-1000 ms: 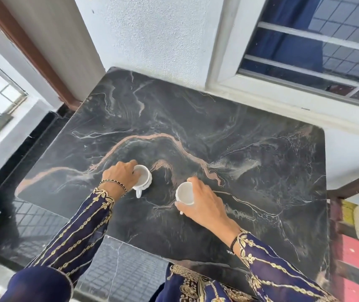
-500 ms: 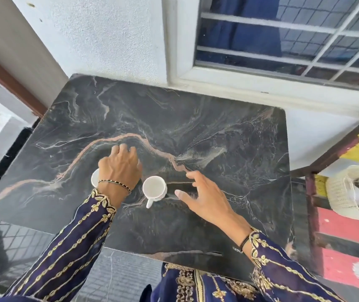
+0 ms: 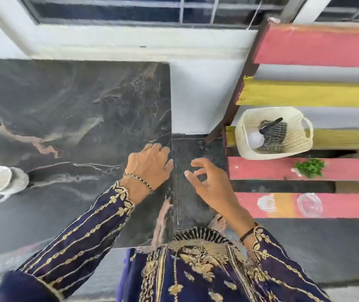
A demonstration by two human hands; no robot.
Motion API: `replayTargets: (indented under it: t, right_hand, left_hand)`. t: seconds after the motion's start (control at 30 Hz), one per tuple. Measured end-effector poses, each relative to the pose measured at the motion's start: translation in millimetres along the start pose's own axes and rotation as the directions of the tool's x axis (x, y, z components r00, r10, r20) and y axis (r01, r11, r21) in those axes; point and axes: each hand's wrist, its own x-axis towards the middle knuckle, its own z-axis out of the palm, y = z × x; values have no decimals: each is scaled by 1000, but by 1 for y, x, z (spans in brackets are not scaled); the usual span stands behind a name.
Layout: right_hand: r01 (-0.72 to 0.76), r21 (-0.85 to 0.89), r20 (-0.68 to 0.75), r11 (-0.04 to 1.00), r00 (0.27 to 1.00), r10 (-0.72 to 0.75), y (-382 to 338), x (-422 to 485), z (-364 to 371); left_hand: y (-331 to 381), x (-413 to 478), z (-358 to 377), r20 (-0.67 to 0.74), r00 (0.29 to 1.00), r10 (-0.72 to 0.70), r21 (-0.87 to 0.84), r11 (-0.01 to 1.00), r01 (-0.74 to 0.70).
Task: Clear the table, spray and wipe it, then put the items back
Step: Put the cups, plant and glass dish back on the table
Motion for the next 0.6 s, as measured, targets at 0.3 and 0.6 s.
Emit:
replayTargets:
  t: [0.3, 0.6]
  right_hand:
    - [-429, -41, -159, 902, 894, 418, 258, -48, -112]
    - [-651, -271, -162, 710, 757, 633, 434, -59, -154]
  left_hand:
    - [228, 49, 96, 325, 881, 343, -59, 937, -343]
    - [374, 138, 177, 289, 773, 564, -64, 818, -572]
